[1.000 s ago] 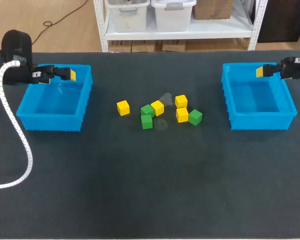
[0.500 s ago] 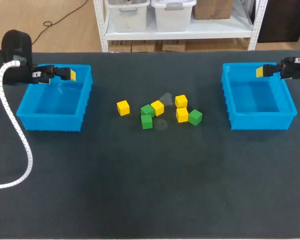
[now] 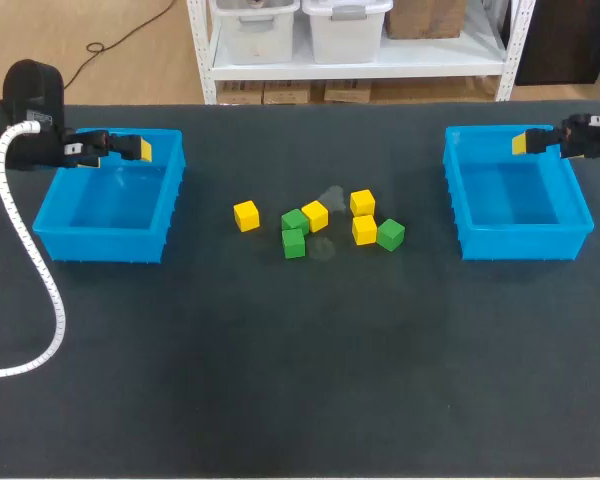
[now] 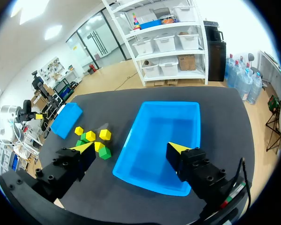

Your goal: Put the green cubes in the right bin and the yellow cubes in the left bin.

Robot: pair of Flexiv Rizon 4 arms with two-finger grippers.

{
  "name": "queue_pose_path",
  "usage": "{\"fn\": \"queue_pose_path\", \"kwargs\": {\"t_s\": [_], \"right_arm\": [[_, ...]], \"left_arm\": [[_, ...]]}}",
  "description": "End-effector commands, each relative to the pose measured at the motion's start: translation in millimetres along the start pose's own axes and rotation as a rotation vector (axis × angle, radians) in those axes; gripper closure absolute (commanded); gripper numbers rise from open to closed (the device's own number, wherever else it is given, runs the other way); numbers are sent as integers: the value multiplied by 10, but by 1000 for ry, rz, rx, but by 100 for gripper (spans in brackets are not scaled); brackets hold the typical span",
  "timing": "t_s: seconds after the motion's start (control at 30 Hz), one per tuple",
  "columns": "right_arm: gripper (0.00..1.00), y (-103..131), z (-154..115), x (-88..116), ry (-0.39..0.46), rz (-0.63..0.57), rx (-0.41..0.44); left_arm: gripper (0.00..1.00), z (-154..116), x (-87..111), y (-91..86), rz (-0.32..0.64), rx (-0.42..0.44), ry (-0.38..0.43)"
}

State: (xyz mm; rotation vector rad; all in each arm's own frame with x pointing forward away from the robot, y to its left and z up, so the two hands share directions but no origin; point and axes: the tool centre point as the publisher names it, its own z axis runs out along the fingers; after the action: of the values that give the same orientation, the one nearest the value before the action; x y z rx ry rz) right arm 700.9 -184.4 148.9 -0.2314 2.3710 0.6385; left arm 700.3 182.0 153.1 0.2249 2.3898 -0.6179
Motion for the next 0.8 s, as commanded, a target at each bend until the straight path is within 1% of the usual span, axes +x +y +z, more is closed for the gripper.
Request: {"fn": "queue_pose_path", "kwargs": {"t_s": [0.03,0.57,0.6,0.63,0.67,0.7,0.73,0.8], "right_arm": [[0,1,-5,0,1,0,1],[0,1,-5,0,1,0,1],[0,34,-46,-26,-8,-24,-19],[0,69,-77,-44,-11,-52,-15],[0,112,-77,-56,-5,-83,17],[0,166,-90,-64,2,-114,7],[0,223,-83,-55,7,-173,34],[0,365,-97,-46,22,-250,18]], "left_arm": [[0,4,1,6,0,2,-1],[0,4,1,6,0,2,-1],[0,4,1,6,0,2,-1],[0,4,1,6,0,2,-1],[0,4,1,6,0,2,-1],[0,4,1,6,0,2,-1],[0,4,1,6,0,2,-1],[0,4,1,6,0,2,-1]]}}
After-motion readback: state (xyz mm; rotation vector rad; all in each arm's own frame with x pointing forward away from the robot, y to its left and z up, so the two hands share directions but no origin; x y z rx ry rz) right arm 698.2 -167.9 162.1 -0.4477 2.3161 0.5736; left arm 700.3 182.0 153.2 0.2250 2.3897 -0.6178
